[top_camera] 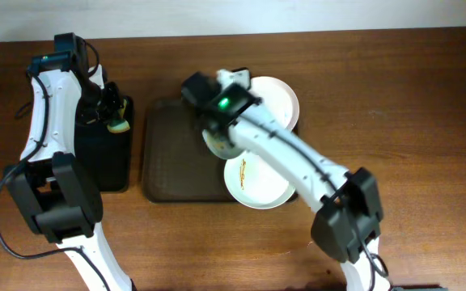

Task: Clean dirty plates on tray and stack at the side
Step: 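Tilt the plate with the right gripper while the left sponge wipes it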

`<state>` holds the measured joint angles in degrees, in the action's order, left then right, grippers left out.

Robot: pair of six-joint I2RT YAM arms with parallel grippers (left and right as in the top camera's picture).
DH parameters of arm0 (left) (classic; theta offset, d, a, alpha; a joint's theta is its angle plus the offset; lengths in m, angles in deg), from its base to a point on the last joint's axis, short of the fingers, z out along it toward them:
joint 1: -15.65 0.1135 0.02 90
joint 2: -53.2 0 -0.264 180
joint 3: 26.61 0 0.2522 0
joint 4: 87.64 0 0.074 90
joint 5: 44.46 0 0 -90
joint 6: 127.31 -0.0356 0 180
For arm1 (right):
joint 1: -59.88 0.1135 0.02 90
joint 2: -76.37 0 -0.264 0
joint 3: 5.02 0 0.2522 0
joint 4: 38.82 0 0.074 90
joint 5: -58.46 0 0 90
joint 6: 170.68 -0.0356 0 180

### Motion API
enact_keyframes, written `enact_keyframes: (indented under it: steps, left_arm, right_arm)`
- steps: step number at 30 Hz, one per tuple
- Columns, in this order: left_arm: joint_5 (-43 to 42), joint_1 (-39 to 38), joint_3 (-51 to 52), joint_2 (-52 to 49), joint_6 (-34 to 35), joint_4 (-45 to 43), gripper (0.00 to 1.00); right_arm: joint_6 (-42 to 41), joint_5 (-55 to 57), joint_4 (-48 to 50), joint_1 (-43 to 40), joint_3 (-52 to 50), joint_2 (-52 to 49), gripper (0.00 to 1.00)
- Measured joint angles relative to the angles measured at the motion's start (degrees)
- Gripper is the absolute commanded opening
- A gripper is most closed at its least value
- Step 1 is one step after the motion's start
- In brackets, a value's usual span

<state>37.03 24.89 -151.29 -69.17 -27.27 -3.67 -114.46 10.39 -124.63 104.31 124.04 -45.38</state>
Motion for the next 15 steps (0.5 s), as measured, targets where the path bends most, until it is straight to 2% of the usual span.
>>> enact_keyframes:
  steps: [3,6,11,15]
  left_arm:
    - [0.4,0.0,0.0,0.0,0.0,-0.1,0.01]
    - [0.5,0.0,0.0,0.0,0.0,-0.4,0.01]
    - [0.5,0.0,0.0,0.0,0.0,-0.4,0.01]
    - [0.5,0.0,0.0,0.0,0.0,-0.4,0.01]
  right_arm:
    - [0.7,12.2,0.0,7.4,0.0,0.0,0.04]
    - [0.9,19.7,1.1,10.8,0.0,0.0,0.04]
    - [0.9,25.8,1.8,10.8,0.0,0.0,0.04]
    - [0.9,26.5,1.8,10.8,0.0,0.0,0.04]
